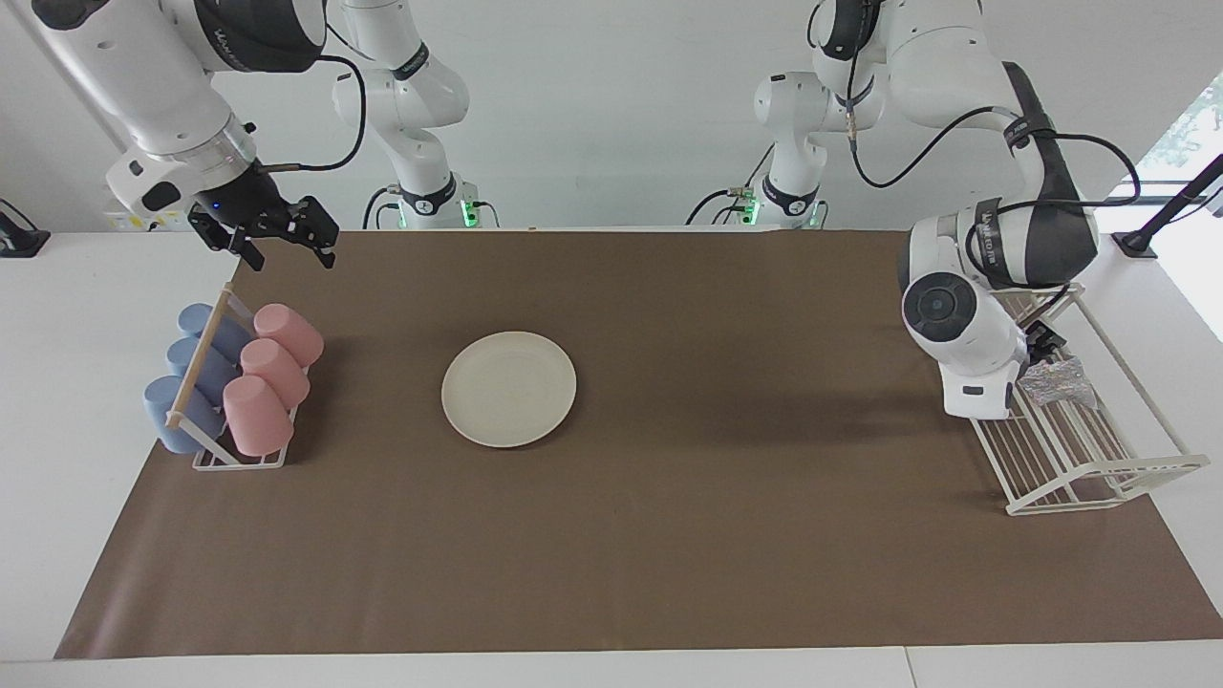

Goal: Wipe plate with sponge

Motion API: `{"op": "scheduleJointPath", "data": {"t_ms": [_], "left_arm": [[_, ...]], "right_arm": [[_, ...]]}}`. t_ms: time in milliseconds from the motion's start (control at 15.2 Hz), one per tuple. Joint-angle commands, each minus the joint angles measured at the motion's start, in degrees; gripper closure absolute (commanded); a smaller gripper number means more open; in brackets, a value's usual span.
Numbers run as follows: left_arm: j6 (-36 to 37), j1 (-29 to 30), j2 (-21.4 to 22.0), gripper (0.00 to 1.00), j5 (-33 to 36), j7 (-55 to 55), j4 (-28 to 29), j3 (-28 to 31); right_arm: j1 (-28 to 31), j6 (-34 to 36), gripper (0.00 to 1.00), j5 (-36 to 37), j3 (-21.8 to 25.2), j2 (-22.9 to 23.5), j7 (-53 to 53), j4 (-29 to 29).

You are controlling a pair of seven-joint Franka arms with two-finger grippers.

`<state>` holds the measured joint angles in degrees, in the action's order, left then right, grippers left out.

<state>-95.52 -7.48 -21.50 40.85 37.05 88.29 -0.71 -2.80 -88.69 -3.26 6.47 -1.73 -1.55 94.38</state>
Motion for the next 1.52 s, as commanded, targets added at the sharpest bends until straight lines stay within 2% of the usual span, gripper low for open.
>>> {"op": "scheduleJointPath", "data": {"t_ms": [0,264,396,660,792,1187,1319,1451], "left_arm": [[-0.63,1.06,4.52,0.0,-9.52,-0.84,-1.36,0.09],[-0.19,3.25,9.7,0.0,-21.47,-2.85,-1.37,0.1],[1.38,5.62,13.66,0.0,-28.86,-9.86,-1.28,0.18],[6.82,9.84,18.67,0.0,-37.14,-23.75,-1.28,0.18],[9.29,10.29,19.82,0.0,-38.03,-26.85,-1.1,0.27],[10.79,10.02,20.62,0.0,-39.0,-25.8,-0.49,-0.34],[13.16,10.02,20.7,0.0,-42.06,-26.5,-0.05,-0.52],[12.65,9.94,22.28,0.0,-43.48,-29.3,2.84,-0.69]], "right_arm": [[-0.45,-0.16,0.0,0.89,-0.23,-0.91,1.28,-0.07],[-0.54,-1.83,0.0,0.97,-0.32,-0.82,1.11,-0.16],[-0.45,-1.75,0.0,0.97,-0.32,-0.73,1.02,-0.16],[-0.45,-1.74,0.0,1.24,-0.32,-0.82,1.11,0.1],[-0.45,-1.74,0.0,1.24,-0.32,-0.82,1.2,0.01],[-0.45,-1.39,0.0,1.24,-0.32,-0.82,1.28,0.01],[-0.45,-1.31,0.0,1.24,-0.32,-0.82,1.2,0.01],[-0.45,-1.22,0.0,1.24,-0.32,-0.91,1.2,0.1]]}}
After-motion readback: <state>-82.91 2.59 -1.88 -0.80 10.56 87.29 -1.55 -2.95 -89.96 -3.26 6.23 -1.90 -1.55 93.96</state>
